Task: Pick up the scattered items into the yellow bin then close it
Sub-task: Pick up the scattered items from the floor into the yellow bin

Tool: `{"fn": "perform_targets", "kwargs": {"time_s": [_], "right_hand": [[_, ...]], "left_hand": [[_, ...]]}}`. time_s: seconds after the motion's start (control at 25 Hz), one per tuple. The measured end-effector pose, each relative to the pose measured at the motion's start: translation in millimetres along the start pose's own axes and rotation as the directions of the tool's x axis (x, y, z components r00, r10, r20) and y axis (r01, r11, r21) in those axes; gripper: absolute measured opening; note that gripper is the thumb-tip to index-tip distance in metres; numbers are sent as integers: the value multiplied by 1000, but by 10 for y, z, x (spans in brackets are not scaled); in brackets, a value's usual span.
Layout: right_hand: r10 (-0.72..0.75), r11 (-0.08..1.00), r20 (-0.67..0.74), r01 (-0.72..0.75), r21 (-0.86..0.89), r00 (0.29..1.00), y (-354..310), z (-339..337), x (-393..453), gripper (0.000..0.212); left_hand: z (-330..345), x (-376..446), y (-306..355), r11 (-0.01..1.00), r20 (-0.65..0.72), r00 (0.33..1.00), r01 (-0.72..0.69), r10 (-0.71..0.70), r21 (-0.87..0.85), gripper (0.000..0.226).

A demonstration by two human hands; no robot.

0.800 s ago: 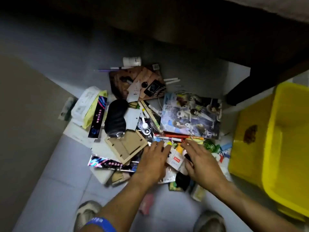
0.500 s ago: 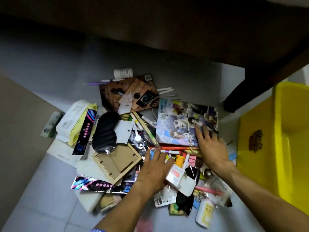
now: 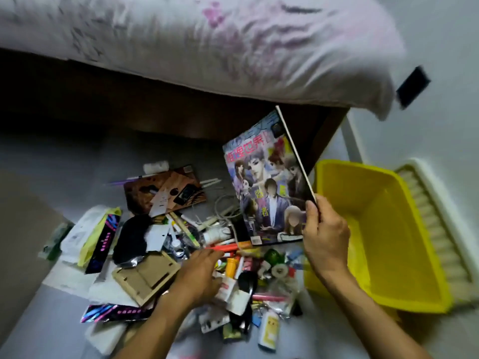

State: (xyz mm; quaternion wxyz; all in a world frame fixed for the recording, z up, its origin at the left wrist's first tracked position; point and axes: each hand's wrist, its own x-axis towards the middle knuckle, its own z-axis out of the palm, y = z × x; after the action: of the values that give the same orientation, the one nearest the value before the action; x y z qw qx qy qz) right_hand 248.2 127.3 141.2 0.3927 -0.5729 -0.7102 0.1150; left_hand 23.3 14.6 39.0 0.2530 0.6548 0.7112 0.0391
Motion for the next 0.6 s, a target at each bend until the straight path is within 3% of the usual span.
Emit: {"fn": "perform_targets", "kwargs": {"time_s": [0.08, 0.16, 0.24, 0.36, 0.44, 0.52, 0.6], "right_hand": [[102, 993, -147, -91, 82, 984, 106, -546, -32, 32], [151, 988, -259, -141, 56, 954, 321, -958, -10, 28], [206, 978, -269, -211, 11, 941, 577, -1234, 30, 27], [384, 908, -156, -403, -116, 910, 917, -1284, 135, 24], [524, 816, 21, -495, -299, 851, 967, -1236, 139, 52], [469, 854, 152, -403, -328, 870, 891, -1129, 60, 68], [278, 942, 211, -223, -250, 937, 703, -923, -34, 64]], "left_hand": [[-34, -67, 206, 997, -45, 999, 23, -26, -68, 60], [-53, -125, 346, 991, -50, 997, 44, -51, -125, 56], [-73, -217, 442, 992, -63, 997, 45, -53, -117, 54], [-97, -265, 497, 994, -67, 995, 62, -68, -95, 55], [-137, -292, 493, 992, -64, 994, 77, -84, -102, 58], [-219, -315, 474, 989, -80, 991, 98, -107, -111, 60], [-302, -315, 462, 986, -100, 986, 120, -132, -114, 60]]}}
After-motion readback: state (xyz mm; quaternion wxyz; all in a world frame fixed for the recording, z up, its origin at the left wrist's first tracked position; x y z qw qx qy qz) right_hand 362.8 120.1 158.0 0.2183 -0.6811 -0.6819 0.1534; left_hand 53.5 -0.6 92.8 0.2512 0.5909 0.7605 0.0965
